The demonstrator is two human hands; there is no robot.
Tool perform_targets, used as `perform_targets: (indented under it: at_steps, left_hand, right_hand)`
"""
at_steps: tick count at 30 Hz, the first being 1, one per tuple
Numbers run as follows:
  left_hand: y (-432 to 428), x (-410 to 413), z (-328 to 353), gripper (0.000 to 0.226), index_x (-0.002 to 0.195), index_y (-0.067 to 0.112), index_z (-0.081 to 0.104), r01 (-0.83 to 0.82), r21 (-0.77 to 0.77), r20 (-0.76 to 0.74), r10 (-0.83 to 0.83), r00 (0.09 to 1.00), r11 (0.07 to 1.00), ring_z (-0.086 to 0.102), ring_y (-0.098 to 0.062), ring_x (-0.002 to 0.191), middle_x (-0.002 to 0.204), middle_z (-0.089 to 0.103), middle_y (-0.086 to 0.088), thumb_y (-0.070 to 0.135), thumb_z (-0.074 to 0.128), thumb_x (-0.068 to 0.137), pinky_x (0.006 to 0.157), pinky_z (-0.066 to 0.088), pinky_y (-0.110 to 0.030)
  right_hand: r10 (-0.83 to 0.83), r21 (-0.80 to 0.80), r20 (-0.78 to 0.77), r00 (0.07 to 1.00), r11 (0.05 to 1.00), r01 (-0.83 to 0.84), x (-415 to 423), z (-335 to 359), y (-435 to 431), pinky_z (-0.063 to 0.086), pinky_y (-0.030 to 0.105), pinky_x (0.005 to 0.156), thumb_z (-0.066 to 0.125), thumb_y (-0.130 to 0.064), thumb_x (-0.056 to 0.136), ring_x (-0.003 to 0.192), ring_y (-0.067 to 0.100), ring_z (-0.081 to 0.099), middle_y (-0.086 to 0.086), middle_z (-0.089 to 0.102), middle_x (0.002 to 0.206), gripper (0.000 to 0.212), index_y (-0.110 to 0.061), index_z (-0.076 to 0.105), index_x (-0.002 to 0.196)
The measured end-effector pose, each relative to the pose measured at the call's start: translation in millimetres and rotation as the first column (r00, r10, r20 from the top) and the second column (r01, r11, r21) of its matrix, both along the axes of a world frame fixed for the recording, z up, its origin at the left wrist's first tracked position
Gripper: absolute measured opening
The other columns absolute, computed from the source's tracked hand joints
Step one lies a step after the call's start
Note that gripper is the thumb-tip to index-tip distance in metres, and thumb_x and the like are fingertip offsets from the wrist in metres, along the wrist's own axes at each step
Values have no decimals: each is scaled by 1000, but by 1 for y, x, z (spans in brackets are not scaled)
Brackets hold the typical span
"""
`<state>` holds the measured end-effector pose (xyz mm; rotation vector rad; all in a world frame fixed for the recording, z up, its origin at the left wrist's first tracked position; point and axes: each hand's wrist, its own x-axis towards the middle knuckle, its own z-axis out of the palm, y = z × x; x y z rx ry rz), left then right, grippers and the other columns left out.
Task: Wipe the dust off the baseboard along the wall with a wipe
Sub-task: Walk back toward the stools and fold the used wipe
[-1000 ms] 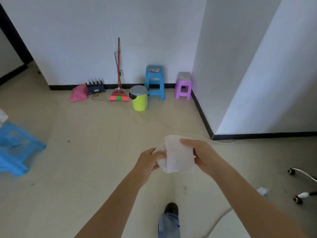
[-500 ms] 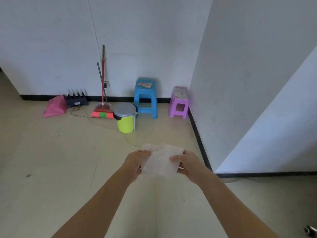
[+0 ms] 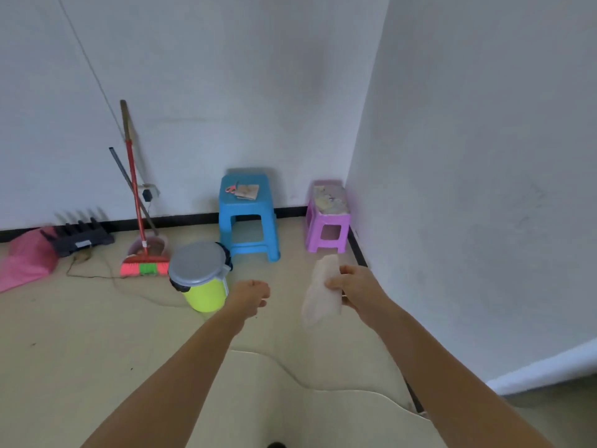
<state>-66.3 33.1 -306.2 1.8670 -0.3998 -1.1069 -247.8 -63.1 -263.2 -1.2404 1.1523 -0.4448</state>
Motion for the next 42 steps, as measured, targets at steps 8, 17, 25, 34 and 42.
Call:
perform_targets:
  at_steps: [8, 17, 25, 34, 42]
  left_hand:
    - [-212, 65, -11, 13, 86, 12, 65, 212, 45, 259, -216, 941, 976, 52, -19, 76, 79, 58, -4, 14, 53, 91, 72, 41, -29]
    - [-466, 106, -33, 22, 75, 22, 56, 356, 201, 350, -406, 844, 913, 51, -18, 79, 86, 58, -1, 15, 47, 93, 72, 40, -27]
    - [-639, 155, -59, 31, 105, 3, 65, 401, 258, 189, -453, 871, 879, 56, -23, 82, 94, 63, -13, 14, 37, 97, 78, 44, -31]
    - [-791, 211, -131, 22, 108, 2, 57, 355, 371, -366, -217, 905, 858, 60, -21, 84, 97, 63, -10, 19, 55, 95, 66, 50, -23]
    - [-876, 249, -229, 28, 116, 4, 58, 373, 421, -184, -325, 928, 827, 56, -17, 80, 99, 62, -8, 3, 59, 88, 62, 44, -20]
  right_hand:
    - [-85, 80, -69, 994, 993, 90, 54, -25, -198, 55, 36, 78, 55, 7, 83, 94, 31, 65, 19, 66, 107, 24, 0, 62, 105]
    - [-181, 196, -92, 979, 961, 196, 116, -65, -456, 52, 30, 63, 54, 10, 82, 84, 30, 61, 20, 62, 96, 27, 11, 61, 108]
    - [-222, 261, -84, 971, 936, 236, 192, -94, -622, 53, 29, 61, 57, 7, 81, 79, 26, 65, 17, 66, 95, 16, -2, 64, 92]
    - [-328, 395, -147, 933, 845, 360, 254, -169, -762, 56, 34, 66, 55, 10, 81, 79, 29, 65, 18, 66, 98, 20, 0, 63, 96]
    - [-261, 278, -354, 898, 888, 368, 265, -253, -840, 55, 31, 62, 58, 6, 84, 72, 22, 61, 12, 65, 84, 10, -3, 63, 84]
